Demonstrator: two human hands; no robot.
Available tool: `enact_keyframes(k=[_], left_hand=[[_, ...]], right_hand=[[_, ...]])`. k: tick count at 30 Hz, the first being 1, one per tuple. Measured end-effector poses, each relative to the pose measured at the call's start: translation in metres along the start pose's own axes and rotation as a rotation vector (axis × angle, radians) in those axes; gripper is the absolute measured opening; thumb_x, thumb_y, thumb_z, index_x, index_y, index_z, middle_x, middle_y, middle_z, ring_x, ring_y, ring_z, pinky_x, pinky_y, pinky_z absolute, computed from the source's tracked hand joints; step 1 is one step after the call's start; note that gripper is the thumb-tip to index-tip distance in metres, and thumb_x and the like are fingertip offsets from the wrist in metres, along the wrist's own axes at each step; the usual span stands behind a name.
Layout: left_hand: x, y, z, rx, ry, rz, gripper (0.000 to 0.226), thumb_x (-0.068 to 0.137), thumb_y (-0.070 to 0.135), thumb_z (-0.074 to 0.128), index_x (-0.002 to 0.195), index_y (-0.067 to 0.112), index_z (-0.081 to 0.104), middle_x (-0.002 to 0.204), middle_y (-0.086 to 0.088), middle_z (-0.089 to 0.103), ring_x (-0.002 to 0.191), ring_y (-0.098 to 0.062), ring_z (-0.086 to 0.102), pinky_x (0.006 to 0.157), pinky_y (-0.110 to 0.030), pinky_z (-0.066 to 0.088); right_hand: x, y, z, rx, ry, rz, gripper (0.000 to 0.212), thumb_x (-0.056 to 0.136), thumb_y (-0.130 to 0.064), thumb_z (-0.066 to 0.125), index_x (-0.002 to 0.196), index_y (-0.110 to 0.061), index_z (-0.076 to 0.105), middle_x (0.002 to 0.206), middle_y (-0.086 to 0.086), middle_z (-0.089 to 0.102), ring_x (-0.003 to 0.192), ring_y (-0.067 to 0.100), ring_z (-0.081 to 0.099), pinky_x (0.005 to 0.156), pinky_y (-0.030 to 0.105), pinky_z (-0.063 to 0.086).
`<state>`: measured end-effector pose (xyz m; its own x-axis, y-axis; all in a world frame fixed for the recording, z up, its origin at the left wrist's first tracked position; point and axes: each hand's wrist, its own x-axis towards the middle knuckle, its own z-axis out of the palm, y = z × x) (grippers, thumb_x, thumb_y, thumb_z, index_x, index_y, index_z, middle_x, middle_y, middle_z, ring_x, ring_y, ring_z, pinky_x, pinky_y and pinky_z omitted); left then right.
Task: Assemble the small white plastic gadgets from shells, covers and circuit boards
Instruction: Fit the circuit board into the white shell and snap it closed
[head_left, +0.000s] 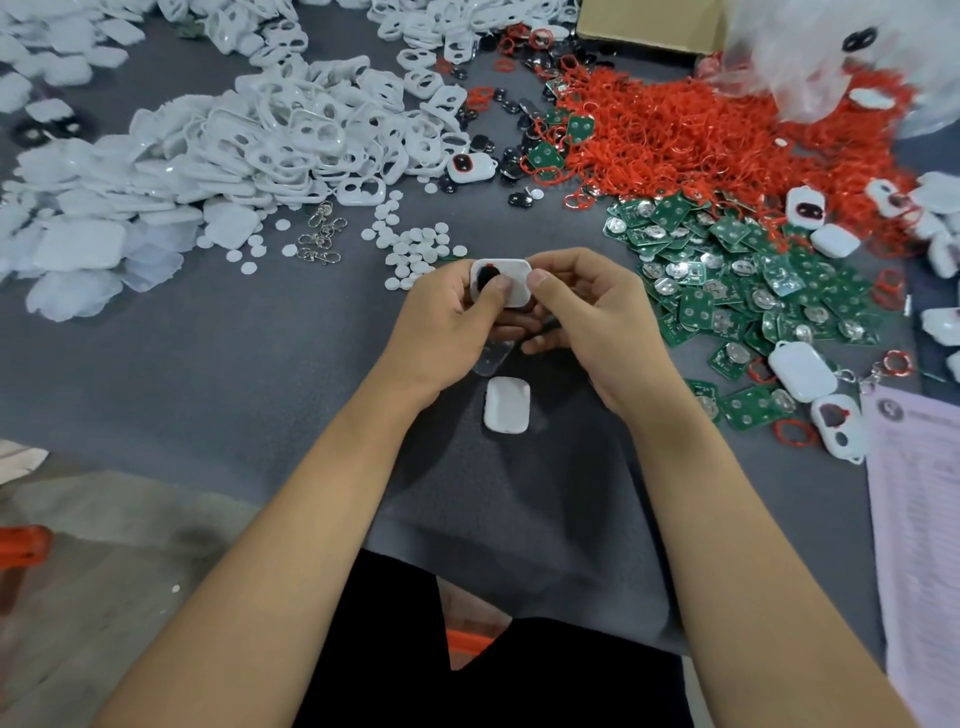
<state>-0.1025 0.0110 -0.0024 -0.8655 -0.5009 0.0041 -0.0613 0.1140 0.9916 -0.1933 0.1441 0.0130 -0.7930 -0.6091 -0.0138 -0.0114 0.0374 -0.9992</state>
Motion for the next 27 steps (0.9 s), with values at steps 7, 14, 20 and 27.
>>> enact_keyframes(k=[7,14,20,27], left_hand=[[-0.003,0.004,-0.001,-0.056,0.015,0.016,0.018,0.107,0.011,0.056,0.116,0.007,0.071,0.098,-0.011,0.079,0.089,-0.024,0.079,0.076,-0.034,0.064],[-0.008,0.01,0.002,-0.017,-0.037,0.074,0.017,0.107,0.014,0.057,0.119,0.008,0.067,0.097,-0.003,0.078,0.085,-0.015,0.079,0.071,-0.022,0.061],[-0.011,0.012,0.004,0.014,-0.026,0.122,0.016,0.107,0.015,0.058,0.118,0.006,0.064,0.097,0.001,0.076,0.084,-0.011,0.078,0.071,-0.019,0.059],[-0.011,0.01,0.002,0.102,0.017,0.129,0.013,0.106,0.012,0.059,0.116,0.008,0.067,0.095,0.0,0.075,0.082,-0.005,0.076,0.068,-0.015,0.057]], right_hand=[[0.0,-0.001,-0.001,0.022,-0.006,0.007,0.011,0.101,-0.007,0.064,0.106,-0.008,0.073,0.074,0.002,0.066,0.068,0.011,0.066,0.06,0.03,0.06],[0.002,0.001,-0.001,-0.062,0.046,-0.027,0.007,0.096,-0.01,0.071,0.099,-0.013,0.075,0.072,0.0,0.071,0.056,0.014,0.062,0.048,0.026,0.054],[0.003,0.002,0.003,-0.178,0.098,-0.053,0.009,0.096,-0.012,0.068,0.091,-0.02,0.071,0.071,0.001,0.068,0.046,0.014,0.059,0.043,0.028,0.052],[0.002,0.002,0.007,-0.171,0.082,-0.05,0.01,0.096,-0.01,0.068,0.09,-0.017,0.068,0.069,-0.001,0.068,0.047,0.013,0.062,0.044,0.027,0.054]])
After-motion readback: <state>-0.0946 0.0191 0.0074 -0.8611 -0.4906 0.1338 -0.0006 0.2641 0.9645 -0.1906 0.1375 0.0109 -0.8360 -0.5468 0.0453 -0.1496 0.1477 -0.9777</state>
